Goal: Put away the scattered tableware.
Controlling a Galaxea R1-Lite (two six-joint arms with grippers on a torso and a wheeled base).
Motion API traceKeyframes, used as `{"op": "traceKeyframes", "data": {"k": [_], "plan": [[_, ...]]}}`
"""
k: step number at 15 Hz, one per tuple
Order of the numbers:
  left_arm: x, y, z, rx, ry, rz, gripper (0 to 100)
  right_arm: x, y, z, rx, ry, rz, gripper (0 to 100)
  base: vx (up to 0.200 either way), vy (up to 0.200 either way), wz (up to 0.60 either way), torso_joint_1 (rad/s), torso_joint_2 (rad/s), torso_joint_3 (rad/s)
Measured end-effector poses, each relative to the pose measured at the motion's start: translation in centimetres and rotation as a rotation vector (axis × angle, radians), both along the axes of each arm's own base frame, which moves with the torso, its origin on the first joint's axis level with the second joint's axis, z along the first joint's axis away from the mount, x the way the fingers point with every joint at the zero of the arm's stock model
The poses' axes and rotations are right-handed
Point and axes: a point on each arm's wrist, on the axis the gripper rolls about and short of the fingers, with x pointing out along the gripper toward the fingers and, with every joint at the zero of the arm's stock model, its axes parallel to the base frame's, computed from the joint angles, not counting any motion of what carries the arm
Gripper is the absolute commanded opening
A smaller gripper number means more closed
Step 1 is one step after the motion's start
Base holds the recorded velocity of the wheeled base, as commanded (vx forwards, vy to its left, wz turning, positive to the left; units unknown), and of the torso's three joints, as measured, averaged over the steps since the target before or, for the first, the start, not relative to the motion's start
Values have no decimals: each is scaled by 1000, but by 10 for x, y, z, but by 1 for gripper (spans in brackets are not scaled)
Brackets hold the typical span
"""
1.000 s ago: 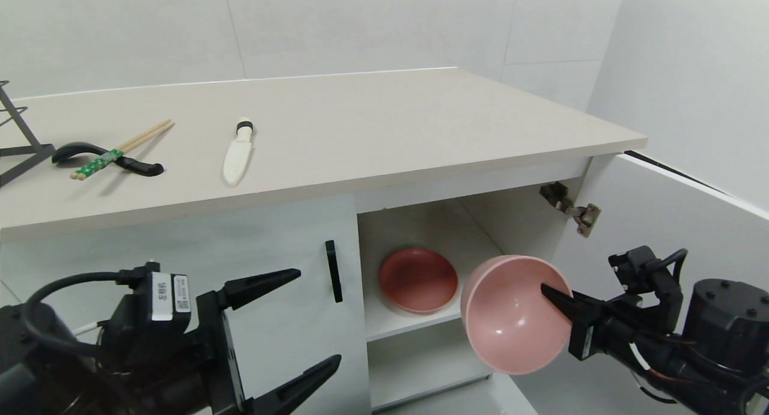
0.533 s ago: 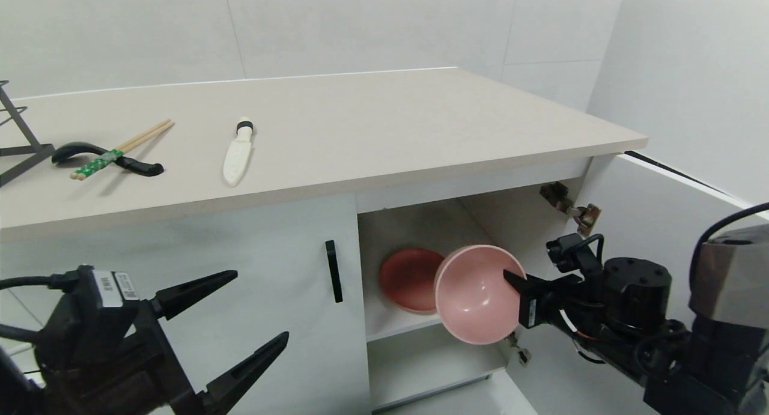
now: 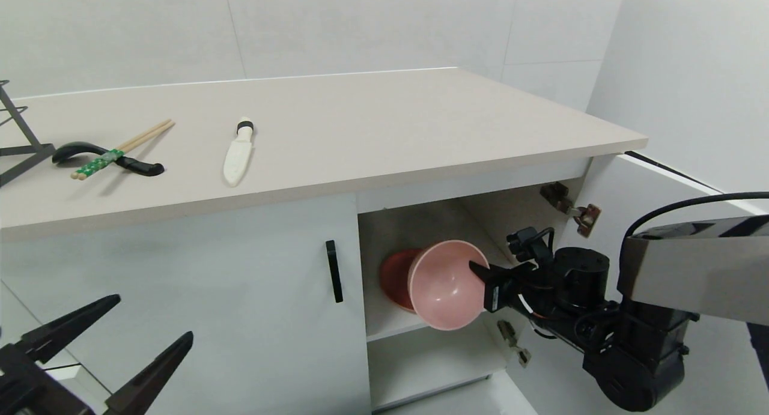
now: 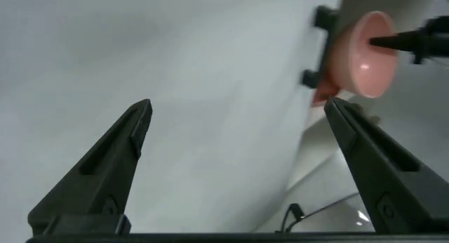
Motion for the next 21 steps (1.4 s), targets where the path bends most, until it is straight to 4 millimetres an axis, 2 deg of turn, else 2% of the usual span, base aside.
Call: {"op": "traceKeyframes", "data": {"k": [5,10,12,16,21], "plan": [[-31,20,-11,-1,10,134,100,13,2,2,21,-21,31,0,0,0,0,0,0,0],[-65,30,-35,-40,37,244,100,41,9,2,38,-1,84,0,0,0,0,0,0,0],[-72,31,-38,-90,17,256,100,48,12,-4,28,29,84,0,0,0,0,0,0,0],[-79,32,-50,-79,66,258,100,59,18,-16,15,58,87,0,0,0,0,0,0,0],[-83,32,-51,-96,27,275,100,63,25,-26,-7,91,92,0,0,0,0,0,0,0]]}}
